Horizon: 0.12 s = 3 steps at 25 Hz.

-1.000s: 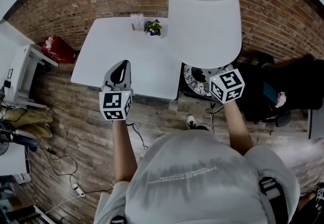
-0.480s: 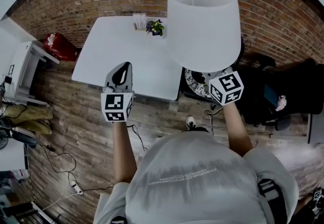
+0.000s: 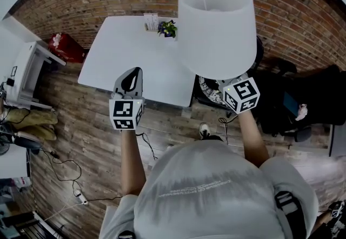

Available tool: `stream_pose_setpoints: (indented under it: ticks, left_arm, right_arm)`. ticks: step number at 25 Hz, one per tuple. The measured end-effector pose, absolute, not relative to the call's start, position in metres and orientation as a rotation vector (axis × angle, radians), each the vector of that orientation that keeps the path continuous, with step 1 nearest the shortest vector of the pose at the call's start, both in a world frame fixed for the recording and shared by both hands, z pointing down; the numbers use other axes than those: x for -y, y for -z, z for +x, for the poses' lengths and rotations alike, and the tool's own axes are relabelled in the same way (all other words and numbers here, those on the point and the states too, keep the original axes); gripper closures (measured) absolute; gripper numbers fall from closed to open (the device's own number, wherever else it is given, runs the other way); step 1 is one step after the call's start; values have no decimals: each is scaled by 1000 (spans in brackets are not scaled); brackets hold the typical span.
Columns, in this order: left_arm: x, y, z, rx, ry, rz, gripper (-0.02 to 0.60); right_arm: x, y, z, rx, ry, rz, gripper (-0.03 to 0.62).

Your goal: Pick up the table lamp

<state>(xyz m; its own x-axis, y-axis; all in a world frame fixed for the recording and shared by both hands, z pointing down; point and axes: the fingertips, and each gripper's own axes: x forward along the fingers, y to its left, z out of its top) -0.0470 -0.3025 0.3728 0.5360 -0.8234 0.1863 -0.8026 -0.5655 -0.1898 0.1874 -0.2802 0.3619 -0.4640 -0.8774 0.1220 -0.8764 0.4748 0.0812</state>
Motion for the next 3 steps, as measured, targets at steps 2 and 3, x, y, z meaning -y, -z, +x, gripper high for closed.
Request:
stream_pose_setpoints:
  ticks: [2,3]
  left_arm:
    - [303,-374,-44,-1417,398,-2686,568]
    - [303,-375,-42,-1415,400,-2690,568]
  right_arm:
    - [280,-365,188,2576,4,1533,439]
    - [280,-366,189,2580,1,1530,439]
